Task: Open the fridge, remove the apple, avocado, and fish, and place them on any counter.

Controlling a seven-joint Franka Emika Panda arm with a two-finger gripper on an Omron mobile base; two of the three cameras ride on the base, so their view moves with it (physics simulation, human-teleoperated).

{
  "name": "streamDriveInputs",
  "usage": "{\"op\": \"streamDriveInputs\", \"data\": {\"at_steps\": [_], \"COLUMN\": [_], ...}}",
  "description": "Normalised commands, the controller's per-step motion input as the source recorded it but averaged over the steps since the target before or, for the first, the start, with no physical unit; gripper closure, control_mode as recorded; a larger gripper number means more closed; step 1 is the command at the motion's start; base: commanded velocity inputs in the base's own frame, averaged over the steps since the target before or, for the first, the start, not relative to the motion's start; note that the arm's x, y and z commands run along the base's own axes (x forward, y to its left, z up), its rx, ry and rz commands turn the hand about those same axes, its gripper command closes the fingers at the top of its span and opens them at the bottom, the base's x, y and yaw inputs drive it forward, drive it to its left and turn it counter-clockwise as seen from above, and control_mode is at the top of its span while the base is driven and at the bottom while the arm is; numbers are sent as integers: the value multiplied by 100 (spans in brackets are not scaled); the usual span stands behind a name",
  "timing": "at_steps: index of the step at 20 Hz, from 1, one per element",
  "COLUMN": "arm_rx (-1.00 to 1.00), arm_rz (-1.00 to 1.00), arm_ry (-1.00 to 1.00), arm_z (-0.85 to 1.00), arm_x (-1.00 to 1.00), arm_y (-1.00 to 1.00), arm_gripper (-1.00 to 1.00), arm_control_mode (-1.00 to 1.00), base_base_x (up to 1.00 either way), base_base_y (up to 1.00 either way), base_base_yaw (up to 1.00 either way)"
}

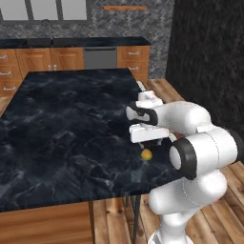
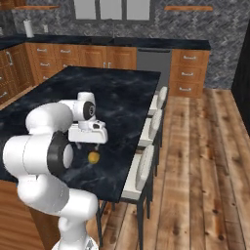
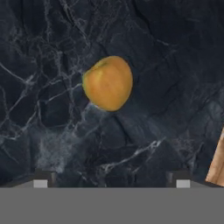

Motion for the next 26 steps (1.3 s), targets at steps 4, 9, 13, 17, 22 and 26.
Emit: {"op": "streamDriveInputs", "data": {"at_steps": [4,9,13,17,22,26], "arm_rx": [0,1,5,1,1,0], "arm_rz": [0,0,8,15,22,27], "arm_ry": [-5,-2,0,-18,-25,-28], "arm_z": [100,93,66,14,1,8], "arm_x": [-96,-71,-21,-26,-44,-78], "arm_y": [-12,0,-3,-7,0,0], "arm_gripper": [-100,-100,-100,-100,-100,-100], "arm_control_mode": [-100,-100,-100,-100,-100,-100], "base_base_x": [0,0,0,0,0,0], "base_base_y": [0,0,0,0,0,0], "base_base_yaw": [0,0,0,0,0,0]}}
